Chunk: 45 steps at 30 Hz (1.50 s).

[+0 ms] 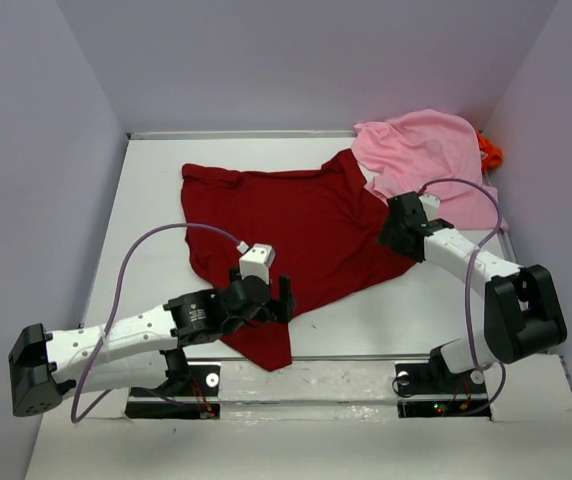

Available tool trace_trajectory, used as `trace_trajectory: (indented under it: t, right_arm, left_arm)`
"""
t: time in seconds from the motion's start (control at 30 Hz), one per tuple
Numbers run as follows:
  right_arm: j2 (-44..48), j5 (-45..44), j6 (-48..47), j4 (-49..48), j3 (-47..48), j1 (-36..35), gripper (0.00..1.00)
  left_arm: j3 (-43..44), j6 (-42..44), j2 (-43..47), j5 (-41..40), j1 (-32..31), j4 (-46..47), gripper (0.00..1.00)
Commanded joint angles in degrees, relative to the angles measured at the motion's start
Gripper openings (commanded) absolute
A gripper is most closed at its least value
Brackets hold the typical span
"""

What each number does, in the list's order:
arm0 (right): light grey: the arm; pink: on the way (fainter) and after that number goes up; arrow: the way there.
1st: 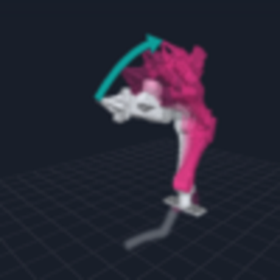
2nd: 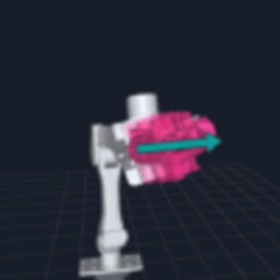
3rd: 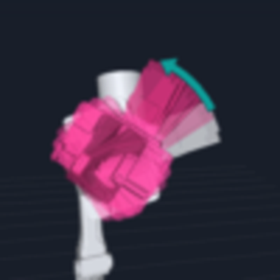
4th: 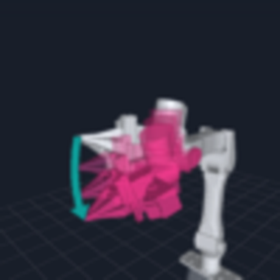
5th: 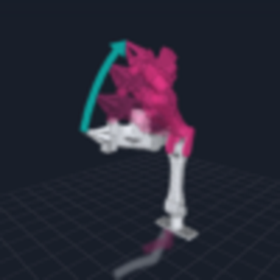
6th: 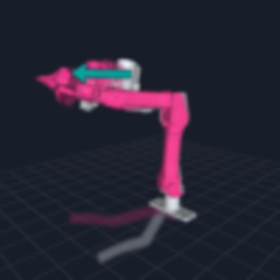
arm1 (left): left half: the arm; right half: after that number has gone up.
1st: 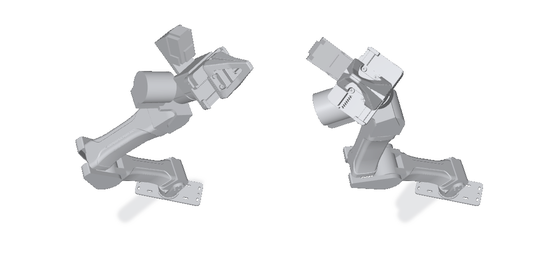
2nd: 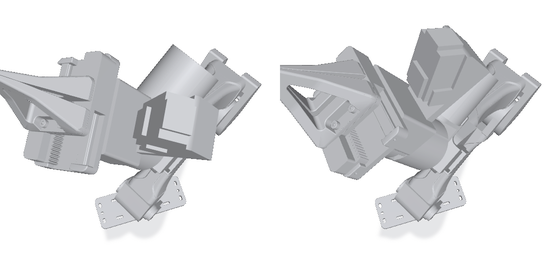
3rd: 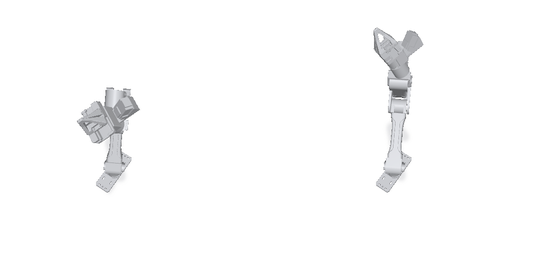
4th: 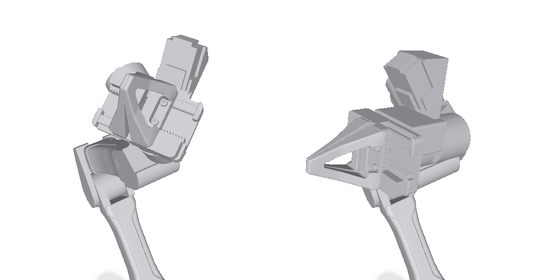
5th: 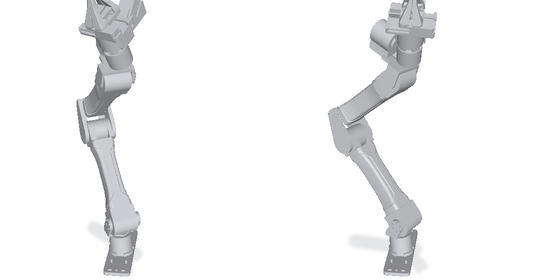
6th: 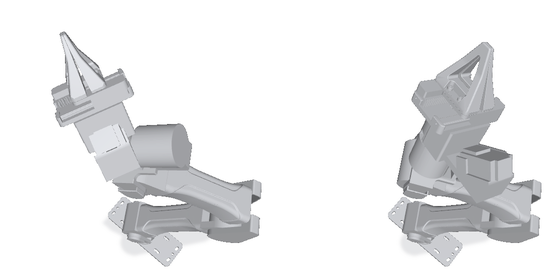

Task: Fold and stack the t-shirts
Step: Fold the tshirt

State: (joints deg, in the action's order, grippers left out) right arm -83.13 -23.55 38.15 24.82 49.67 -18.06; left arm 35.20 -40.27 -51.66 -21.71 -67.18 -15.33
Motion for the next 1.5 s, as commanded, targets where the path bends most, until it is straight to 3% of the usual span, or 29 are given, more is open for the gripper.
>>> trace_trajectory:
  t: [0.0,0.23,0.43,0.6,0.7,0.97,1.1,1.3,1.47]
  right_arm:
    - [2.2,-1.5,-1.4,-3.7,3.8,0.0,0.76]
    - [2.7,1.0,-2.6,-4.8,4.5,0.0,0.76]
    - [2.4,2.5,-2.8,-6.3,4.2,0.0,0.76]
    - [2.4,3.7,-2.9,-7.0,3.8,0.0,0.76]
    - [3.9,6.7,-4.1,-10.6,1.8,0.0,0.75]
    - [4.9,12.5,-6.2,-13.2,1.3,0.0,0.74]
    - [7.4,13.5,-6.4,-14.2,0.5,0.0,0.73]
    - [1.7,26.9,-9.5,-17.3,2.8,0.0,0.72]
    - [-4.3,30.3,-11.3,-17.3,9.6,-0.6,0.69]
  left_arm:
    - [0.4,-6.3,2.2,-5.4,-1.1,-7.2,0.98]
    - [-2.9,-15.8,4.5,-3.7,-6.2,-10.0,0.98]
    - [-1.2,-31.1,4.2,-9.5,-15.6,-22.7,0.99]
    - [2.5,-43.9,-0.3,-12.6,-24.0,-33.1,0.99]
    - [5.5,-47.0,-6.5,-17.9,-28.5,-33.0,0.99]
    - [15.9,-35.4,-23.0,-33.5,-26.5,-22.8,0.99]
    - [16.0,-20.9,-29.1,-26.6,-17.1,-12.6,0.99]
    - [15.9,-17.3,-35.0,-26.4,-9.5,-10.0,0.99]
    - [15.4,-3.1,-32.9,-21.9,1.6,3.5,0.99]
